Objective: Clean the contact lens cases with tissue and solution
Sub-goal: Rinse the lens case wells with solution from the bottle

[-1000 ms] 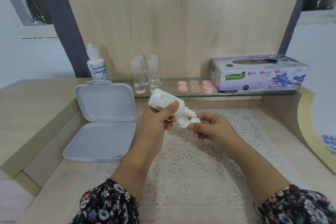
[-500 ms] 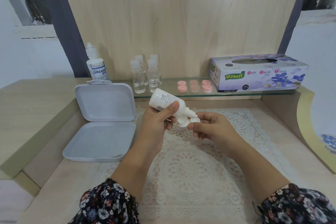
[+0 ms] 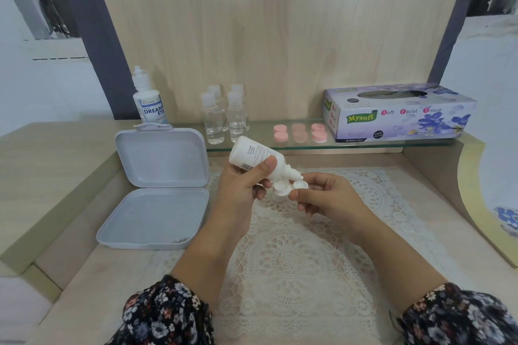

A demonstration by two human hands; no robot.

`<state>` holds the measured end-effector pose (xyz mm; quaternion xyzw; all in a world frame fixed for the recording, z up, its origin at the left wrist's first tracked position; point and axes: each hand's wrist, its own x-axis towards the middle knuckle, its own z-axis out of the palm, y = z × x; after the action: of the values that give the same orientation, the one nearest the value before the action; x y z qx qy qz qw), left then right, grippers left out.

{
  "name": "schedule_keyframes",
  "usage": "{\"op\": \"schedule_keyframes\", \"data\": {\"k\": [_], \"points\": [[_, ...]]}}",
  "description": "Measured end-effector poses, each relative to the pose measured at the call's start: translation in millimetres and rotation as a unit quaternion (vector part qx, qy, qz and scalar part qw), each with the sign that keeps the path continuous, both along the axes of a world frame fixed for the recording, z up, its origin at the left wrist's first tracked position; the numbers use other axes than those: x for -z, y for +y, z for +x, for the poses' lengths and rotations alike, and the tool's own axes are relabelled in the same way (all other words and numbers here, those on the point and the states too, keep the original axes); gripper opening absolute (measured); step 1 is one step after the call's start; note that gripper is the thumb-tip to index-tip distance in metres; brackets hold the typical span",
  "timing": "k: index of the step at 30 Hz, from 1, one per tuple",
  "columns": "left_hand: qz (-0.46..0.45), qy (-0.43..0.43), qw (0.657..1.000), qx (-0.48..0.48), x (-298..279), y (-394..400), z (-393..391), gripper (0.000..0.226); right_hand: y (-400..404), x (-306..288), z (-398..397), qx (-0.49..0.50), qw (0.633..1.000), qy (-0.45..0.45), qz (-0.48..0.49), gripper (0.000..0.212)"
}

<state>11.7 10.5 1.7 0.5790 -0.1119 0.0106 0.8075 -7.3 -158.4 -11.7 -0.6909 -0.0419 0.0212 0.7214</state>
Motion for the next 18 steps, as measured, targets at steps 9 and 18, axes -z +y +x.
{"op": "schedule_keyframes", "data": {"k": [9, 18], "points": [[-0.006, 0.005, 1.000, 0.005, -0.5, -0.7, -0.2, 0.020, -0.1, -0.9, -0.1, -0.001, 1.000, 0.001, 0.002, 0.024], [-0.004, 0.007, 1.000, -0.001, -1.7, -0.6, -1.5, 0.028, 0.0, -0.1, 0.3, 0.001, 1.000, -0.002, 0.000, 0.023]]}}
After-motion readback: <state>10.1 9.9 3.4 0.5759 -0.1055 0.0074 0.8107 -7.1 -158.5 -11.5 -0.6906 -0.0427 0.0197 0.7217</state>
